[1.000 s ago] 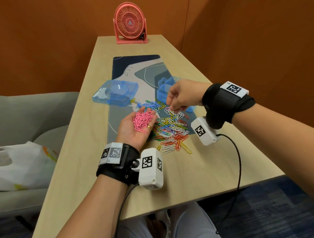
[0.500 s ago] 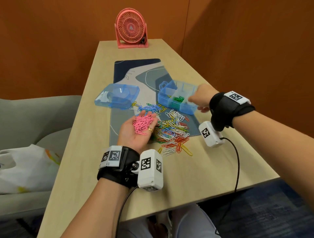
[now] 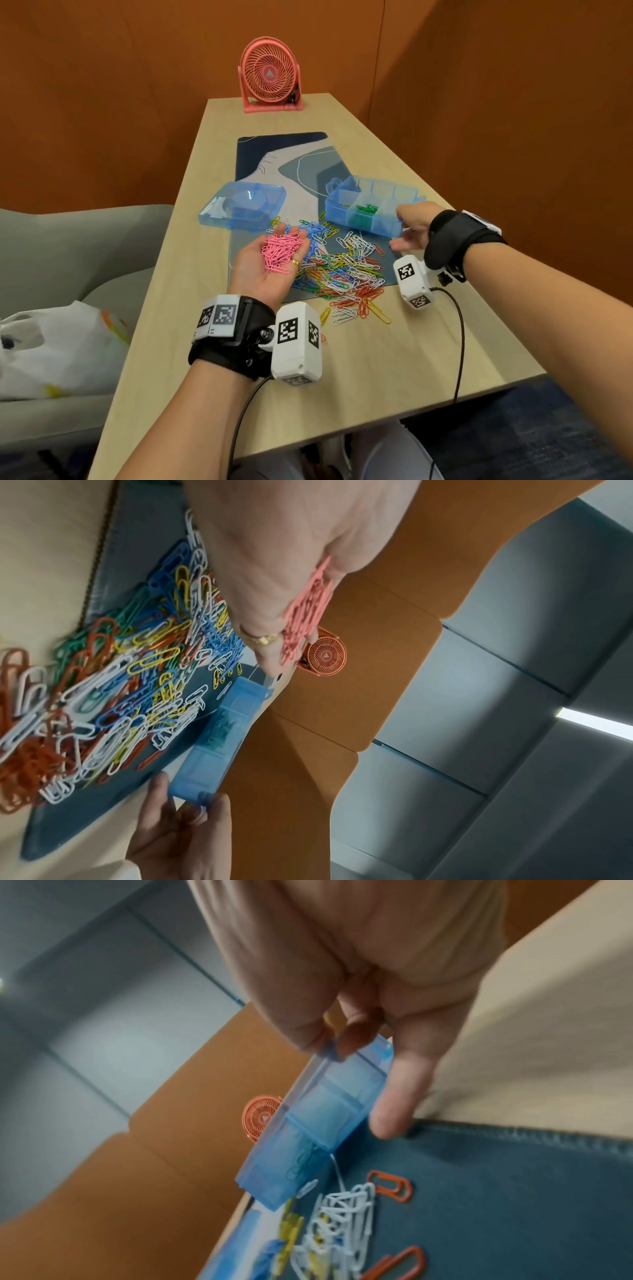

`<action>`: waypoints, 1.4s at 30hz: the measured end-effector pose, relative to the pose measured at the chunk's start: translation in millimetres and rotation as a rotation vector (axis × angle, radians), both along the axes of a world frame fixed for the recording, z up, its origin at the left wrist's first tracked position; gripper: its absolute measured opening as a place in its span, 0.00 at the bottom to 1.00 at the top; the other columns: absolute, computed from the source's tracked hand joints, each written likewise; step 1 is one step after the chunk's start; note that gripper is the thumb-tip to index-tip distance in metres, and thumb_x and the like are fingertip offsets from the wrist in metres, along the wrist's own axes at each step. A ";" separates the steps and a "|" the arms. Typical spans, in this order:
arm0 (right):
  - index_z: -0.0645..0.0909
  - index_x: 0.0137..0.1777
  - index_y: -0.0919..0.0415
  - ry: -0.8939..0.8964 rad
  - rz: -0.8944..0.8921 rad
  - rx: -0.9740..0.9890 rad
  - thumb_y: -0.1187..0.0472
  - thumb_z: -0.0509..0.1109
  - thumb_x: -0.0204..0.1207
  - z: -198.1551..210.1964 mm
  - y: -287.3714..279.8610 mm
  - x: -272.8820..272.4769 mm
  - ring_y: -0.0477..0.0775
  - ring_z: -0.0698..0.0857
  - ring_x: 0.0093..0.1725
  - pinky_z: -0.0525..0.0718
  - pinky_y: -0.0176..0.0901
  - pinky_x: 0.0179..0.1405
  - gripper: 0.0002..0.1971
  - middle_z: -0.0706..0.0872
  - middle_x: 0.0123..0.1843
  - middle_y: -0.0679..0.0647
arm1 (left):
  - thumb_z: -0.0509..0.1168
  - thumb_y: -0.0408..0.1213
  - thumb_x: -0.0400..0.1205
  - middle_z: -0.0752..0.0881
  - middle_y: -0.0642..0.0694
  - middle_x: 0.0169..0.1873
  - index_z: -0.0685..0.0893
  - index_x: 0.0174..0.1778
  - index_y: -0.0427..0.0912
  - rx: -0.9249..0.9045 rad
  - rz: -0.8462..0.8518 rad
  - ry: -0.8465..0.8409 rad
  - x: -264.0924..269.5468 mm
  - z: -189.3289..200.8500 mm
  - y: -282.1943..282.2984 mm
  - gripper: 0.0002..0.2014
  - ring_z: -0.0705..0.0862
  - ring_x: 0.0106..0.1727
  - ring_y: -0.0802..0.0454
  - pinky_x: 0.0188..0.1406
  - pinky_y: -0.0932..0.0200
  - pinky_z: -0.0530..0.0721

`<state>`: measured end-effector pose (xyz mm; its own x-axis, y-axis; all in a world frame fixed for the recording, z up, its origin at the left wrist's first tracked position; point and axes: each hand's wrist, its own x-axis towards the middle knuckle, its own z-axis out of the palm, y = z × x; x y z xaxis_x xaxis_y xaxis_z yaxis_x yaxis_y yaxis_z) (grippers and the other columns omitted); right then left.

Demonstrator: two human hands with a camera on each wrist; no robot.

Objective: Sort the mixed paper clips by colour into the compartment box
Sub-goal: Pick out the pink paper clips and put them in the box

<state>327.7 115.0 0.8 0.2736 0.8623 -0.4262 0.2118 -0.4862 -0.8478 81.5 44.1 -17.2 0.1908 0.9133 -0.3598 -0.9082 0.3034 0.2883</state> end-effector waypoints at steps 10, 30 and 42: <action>0.76 0.56 0.61 0.264 -0.032 0.118 0.67 0.63 0.77 26.8 -57.9 -16.2 0.59 0.90 0.49 0.91 0.45 0.33 0.09 0.87 0.58 0.61 | 0.48 0.40 0.89 0.81 0.32 0.49 0.80 0.47 0.32 0.020 0.035 -0.002 -12.8 29.1 -4.8 0.19 0.79 0.55 0.36 0.61 0.42 0.75; 0.79 0.51 0.63 0.401 0.252 0.041 0.71 0.61 0.79 27.9 -137.6 -63.6 0.61 0.91 0.43 0.91 0.45 0.33 0.07 0.91 0.45 0.61 | 0.50 0.36 0.88 0.78 0.35 0.42 0.77 0.43 0.34 0.000 0.101 0.408 -68.1 44.0 -13.2 0.14 0.79 0.42 0.42 0.56 0.48 0.79; 0.78 0.58 0.64 0.408 0.276 0.046 0.71 0.60 0.77 33.7 -137.4 -61.4 0.60 0.92 0.39 0.90 0.44 0.32 0.11 0.91 0.45 0.61 | 0.59 0.30 0.84 0.77 0.43 0.33 0.77 0.44 0.36 -0.011 0.181 0.654 -51.9 38.3 -2.1 0.05 0.76 0.30 0.51 0.25 0.61 0.79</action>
